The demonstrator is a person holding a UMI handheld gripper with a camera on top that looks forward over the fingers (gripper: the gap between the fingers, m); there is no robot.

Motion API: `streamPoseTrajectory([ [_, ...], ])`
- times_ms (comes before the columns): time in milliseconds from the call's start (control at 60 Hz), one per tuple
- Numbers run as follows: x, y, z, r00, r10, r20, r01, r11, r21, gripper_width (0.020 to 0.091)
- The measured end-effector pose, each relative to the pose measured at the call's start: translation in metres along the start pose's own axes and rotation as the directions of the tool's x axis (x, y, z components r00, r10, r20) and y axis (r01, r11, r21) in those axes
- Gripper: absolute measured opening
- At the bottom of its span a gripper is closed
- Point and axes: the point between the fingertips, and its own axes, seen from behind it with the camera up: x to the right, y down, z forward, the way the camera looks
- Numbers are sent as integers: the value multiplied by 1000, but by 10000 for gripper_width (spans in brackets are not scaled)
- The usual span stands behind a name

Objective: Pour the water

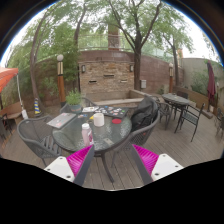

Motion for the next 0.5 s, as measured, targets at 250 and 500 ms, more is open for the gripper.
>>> streamPoseTrajectory([
  [250, -13, -6, -7, 995, -15, -98, 15, 1000, -5, 835],
  [500, -72, 22, -4, 998, -20, -58, 21, 1000, 23, 842],
])
